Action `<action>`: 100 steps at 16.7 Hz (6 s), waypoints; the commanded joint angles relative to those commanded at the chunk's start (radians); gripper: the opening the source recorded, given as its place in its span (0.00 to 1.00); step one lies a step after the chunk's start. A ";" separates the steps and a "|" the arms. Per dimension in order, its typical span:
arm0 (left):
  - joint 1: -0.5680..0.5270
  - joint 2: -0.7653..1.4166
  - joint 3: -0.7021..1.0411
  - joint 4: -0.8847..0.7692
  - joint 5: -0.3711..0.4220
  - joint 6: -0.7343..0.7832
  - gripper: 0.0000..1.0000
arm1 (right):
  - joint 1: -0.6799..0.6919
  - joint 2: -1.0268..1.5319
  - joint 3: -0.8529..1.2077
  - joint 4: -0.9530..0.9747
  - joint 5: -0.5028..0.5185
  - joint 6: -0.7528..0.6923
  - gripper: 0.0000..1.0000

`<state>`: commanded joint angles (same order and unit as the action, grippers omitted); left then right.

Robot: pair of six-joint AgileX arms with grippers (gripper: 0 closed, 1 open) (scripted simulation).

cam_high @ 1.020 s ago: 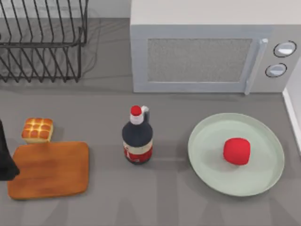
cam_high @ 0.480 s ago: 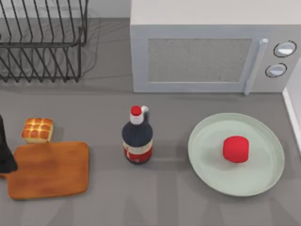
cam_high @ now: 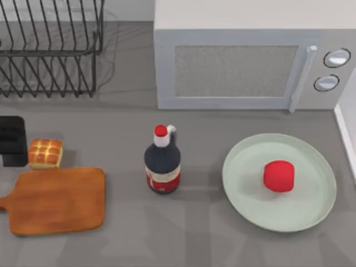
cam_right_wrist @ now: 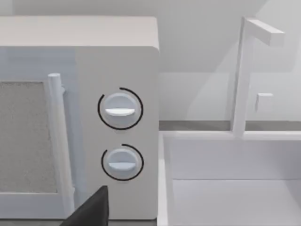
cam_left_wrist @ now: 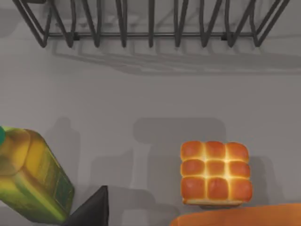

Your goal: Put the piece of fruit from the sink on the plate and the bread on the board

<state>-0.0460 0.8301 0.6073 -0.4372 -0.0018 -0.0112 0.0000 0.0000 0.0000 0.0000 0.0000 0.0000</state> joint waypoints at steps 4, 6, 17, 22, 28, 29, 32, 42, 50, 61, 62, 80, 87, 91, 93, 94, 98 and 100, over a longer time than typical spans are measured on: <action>-0.017 0.377 0.264 -0.202 0.000 -0.006 1.00 | 0.000 0.000 0.000 0.000 0.000 0.000 1.00; -0.025 0.552 0.388 -0.296 0.000 -0.009 1.00 | 0.000 0.000 0.000 0.000 0.000 0.000 1.00; -0.060 1.126 0.816 -0.599 0.003 -0.019 1.00 | 0.000 0.000 0.000 0.000 0.000 0.000 1.00; -0.055 1.129 0.818 -0.600 0.003 -0.019 1.00 | 0.000 0.000 0.000 0.000 0.000 0.000 1.00; -0.059 1.196 0.731 -0.437 0.004 -0.016 1.00 | 0.000 0.000 0.000 0.000 0.000 0.000 1.00; -0.059 1.212 0.710 -0.400 0.004 -0.016 1.00 | 0.000 0.000 0.000 0.000 0.000 0.000 1.00; -0.059 1.239 0.678 -0.352 0.004 -0.016 1.00 | 0.000 0.000 0.000 0.000 0.000 0.000 1.00; -0.059 1.239 0.678 -0.352 0.004 -0.016 0.47 | 0.000 0.000 0.000 0.000 0.000 0.000 1.00; -0.059 1.239 0.678 -0.352 0.004 -0.016 0.00 | 0.000 0.000 0.000 0.000 0.000 0.000 1.00; -0.062 1.192 0.746 -0.438 0.003 -0.014 0.00 | 0.000 0.000 0.000 0.000 0.000 0.000 1.00; -0.062 1.180 0.773 -0.479 0.003 -0.015 0.00 | 0.000 0.000 0.000 0.000 0.000 0.000 1.00; -0.104 0.953 0.700 -0.638 0.000 -0.087 0.00 | 0.000 0.000 0.000 0.000 0.000 0.000 1.00; -0.152 0.819 0.480 -0.555 -0.003 -0.159 0.00 | 0.000 0.000 0.000 0.000 0.000 0.000 1.00; -0.146 0.824 0.482 -0.557 -0.003 -0.156 0.00 | 0.000 0.000 0.000 0.000 0.000 0.000 1.00; -0.147 0.826 0.477 -0.546 -0.003 -0.156 0.00 | 0.000 0.000 0.000 0.000 0.000 0.000 1.00; -0.147 0.828 0.473 -0.536 -0.003 -0.156 0.00 | 0.000 0.000 0.000 0.000 0.000 0.000 1.00; -0.148 0.837 0.446 -0.480 -0.003 -0.156 0.00 | 0.000 0.000 0.000 0.000 0.000 0.000 1.00; -0.148 0.844 0.430 -0.448 -0.003 -0.155 0.00 | 0.000 0.000 0.000 0.000 0.000 0.000 1.00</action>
<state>-0.1944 1.6736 1.0369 -0.8853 -0.0052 -0.1664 0.0000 0.0000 0.0000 0.0000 0.0000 0.0000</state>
